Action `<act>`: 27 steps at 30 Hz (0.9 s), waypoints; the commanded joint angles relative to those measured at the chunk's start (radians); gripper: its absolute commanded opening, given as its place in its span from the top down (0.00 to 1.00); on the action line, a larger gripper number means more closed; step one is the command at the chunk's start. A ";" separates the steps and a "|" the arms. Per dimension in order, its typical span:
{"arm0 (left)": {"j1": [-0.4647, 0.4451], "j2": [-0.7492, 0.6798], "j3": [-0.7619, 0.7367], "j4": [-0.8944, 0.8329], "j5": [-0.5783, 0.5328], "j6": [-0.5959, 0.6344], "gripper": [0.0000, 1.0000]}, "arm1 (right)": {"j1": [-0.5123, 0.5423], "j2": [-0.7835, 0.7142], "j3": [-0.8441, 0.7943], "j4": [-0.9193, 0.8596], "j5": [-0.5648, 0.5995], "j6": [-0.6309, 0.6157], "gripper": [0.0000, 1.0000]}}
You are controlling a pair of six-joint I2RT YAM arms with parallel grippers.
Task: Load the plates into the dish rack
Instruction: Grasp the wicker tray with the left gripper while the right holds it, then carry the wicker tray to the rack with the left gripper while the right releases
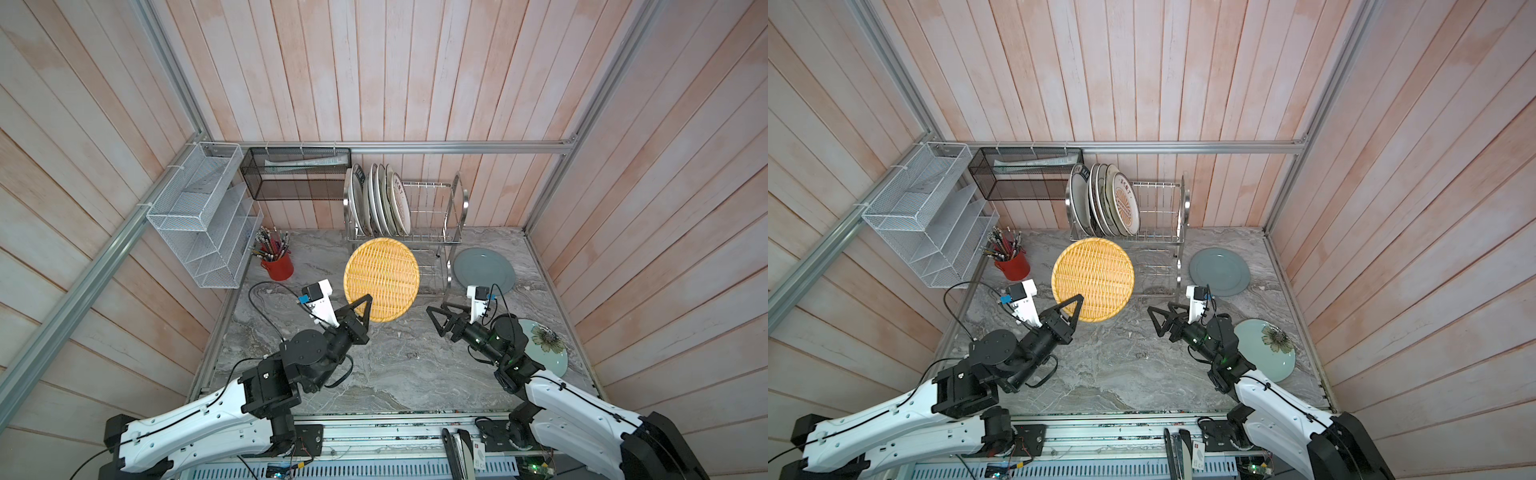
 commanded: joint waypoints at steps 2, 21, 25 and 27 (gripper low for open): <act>-0.003 0.157 0.192 0.011 -0.156 0.232 1.00 | 0.008 0.021 -0.050 0.165 -0.076 -0.083 0.02; 0.094 0.756 0.779 0.338 -0.426 0.894 1.00 | 0.068 -0.127 -0.114 0.216 -0.063 -0.247 0.02; 0.119 0.851 0.891 0.271 -0.414 0.912 1.00 | 0.070 -0.122 -0.115 0.219 -0.063 -0.246 0.02; 0.127 0.896 0.939 0.252 -0.401 0.925 1.00 | 0.068 -0.122 -0.115 0.216 -0.062 -0.245 0.02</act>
